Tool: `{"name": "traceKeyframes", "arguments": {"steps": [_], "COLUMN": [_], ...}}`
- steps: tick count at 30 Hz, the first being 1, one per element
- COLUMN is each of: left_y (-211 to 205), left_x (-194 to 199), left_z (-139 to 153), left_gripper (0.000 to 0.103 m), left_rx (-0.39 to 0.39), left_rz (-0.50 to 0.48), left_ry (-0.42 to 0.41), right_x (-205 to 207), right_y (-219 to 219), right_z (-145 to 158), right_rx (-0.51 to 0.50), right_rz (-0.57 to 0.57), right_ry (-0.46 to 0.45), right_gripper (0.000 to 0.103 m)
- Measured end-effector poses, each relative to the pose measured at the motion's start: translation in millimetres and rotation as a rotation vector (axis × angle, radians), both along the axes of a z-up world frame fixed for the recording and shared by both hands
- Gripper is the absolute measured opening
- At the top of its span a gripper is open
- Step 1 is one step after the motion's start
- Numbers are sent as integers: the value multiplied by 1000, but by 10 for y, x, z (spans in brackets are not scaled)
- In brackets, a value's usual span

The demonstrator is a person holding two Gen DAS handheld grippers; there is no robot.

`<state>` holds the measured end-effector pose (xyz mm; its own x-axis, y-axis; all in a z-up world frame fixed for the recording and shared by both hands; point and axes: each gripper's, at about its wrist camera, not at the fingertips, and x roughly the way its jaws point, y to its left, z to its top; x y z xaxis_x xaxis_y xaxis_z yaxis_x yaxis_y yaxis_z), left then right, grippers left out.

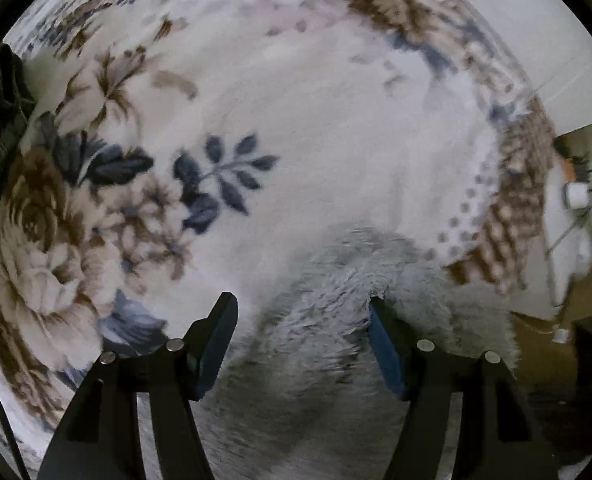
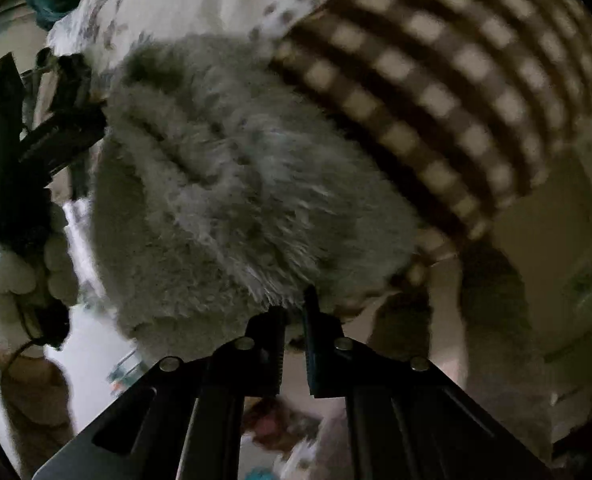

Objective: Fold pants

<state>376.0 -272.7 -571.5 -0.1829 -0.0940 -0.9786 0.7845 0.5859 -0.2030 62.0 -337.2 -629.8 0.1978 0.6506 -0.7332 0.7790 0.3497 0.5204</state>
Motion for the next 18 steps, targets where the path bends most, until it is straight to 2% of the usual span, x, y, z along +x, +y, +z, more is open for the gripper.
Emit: {"name": "traceKeyframes", "arguments": {"steps": [2,4,6,9,13,14,15,17,18], "left_y": [118,230,275,143,-106,-152,-180,-238,-264], "left_x": [52,115,146,89,-132,-186,-234,-309,-336], "left_z": [169,316,427,397,238,220,191,166,153], "left_gripper": [61,62,66,66,66,66,66,66,55], "left_rx": [-50,-114,-174,-178,-69,-57,-43,-32,-24], "left_rz": [39,96,132,82,-38,-64,-83,-121,-138], "left_ry": [38,89,131,138,12,-10,-27,-60,-72], "right_x": [37,18,-32,53,326,387,457,536,566], "right_y": [-32,-84,-132,-149,-91,-47,16,102,143], "right_z": [109,268,389,303,153,154,167,185,194], "right_rx": [18,15,-16,-27,-165,-211,-271,-332,-364], "right_rz": [-6,-25,-61,-89,-6,30,77,126,152], "right_ry": [-50,-98,-135,-138,-43,-29,-10,12,19], "right_gripper": [23,63,74,74,70,68,61,52,45]}}
